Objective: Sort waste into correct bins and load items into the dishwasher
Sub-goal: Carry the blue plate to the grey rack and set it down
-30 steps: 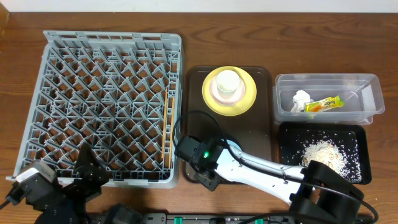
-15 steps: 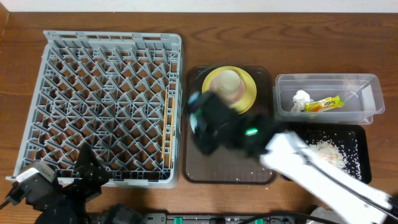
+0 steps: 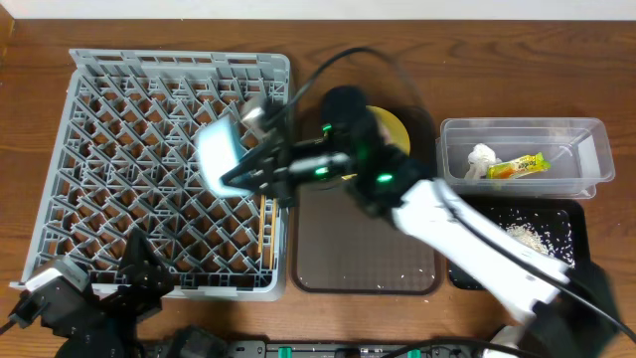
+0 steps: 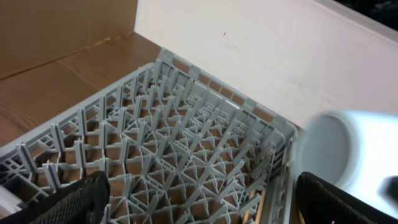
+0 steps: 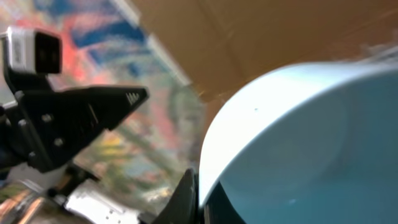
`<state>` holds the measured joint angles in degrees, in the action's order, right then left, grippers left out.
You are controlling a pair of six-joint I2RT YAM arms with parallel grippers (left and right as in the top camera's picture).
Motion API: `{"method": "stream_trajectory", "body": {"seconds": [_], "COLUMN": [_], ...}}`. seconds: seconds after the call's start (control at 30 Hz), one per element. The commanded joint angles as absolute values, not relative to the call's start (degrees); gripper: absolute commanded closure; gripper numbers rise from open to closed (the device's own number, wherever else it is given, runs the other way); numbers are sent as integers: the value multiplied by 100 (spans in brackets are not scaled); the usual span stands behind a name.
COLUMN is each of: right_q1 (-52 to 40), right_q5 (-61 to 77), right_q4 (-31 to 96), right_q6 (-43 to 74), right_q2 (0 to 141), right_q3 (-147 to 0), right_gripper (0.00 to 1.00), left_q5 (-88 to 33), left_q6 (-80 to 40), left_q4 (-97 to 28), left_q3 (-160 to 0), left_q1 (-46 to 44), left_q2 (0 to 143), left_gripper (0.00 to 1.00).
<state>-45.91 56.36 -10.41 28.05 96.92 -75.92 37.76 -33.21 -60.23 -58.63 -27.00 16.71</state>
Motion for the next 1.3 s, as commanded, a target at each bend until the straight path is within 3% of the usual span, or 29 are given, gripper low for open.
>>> {"method": "stream_trajectory", "body": {"seconds": [0.0, 0.23, 0.4, 0.77, 0.97, 1.07, 1.13, 1.2, 1.27], "right_q1": [-4956, -5498, -5732, -5695, -5339, -5096, -4963, -4838, -4755], "right_q5": [6351, 6392, 6512, 6716, 6711, 6788, 6849, 6869, 6888], "right_q4": [-1999, -4372, -4980, -4827, -2875, -2582, -2591, -2596, -2591], "right_q6": [4060, 5310, 5872, 6248, 6163, 6123, 6123, 6123, 6121], "right_q2": [10283, 11463, 11996, 12254, 12254, 12254, 12254, 12252, 12252], "right_q3": [-7557, -7557, -7557, -7557, -7557, -7557, -7557, -7557, -7557], "right_gripper": [99, 99, 99, 99, 99, 95, 86, 71, 66], "left_q5": [3861, 3861, 3861, 3861, 3861, 3861, 3861, 3861, 3861], "left_q6": [-3330, -3330, -3330, -3330, -3330, -3330, -3330, -3330, -3330], "left_q4": [-6042, -6042, -6042, -6042, -6042, -6042, -6042, -6042, -6042], "left_q3": [-5916, -5916, -5916, -5916, -5916, -5916, -5916, -5916, -5916], "left_q1": [-2670, -2670, -2670, -2670, -2670, -2670, -2670, -2670, -2670], "left_q2": [1671, 1671, 1671, 1671, 1671, 1671, 1671, 1671, 1671], "left_gripper": [4, 4, 4, 4, 4, 4, 4, 4, 4]}}
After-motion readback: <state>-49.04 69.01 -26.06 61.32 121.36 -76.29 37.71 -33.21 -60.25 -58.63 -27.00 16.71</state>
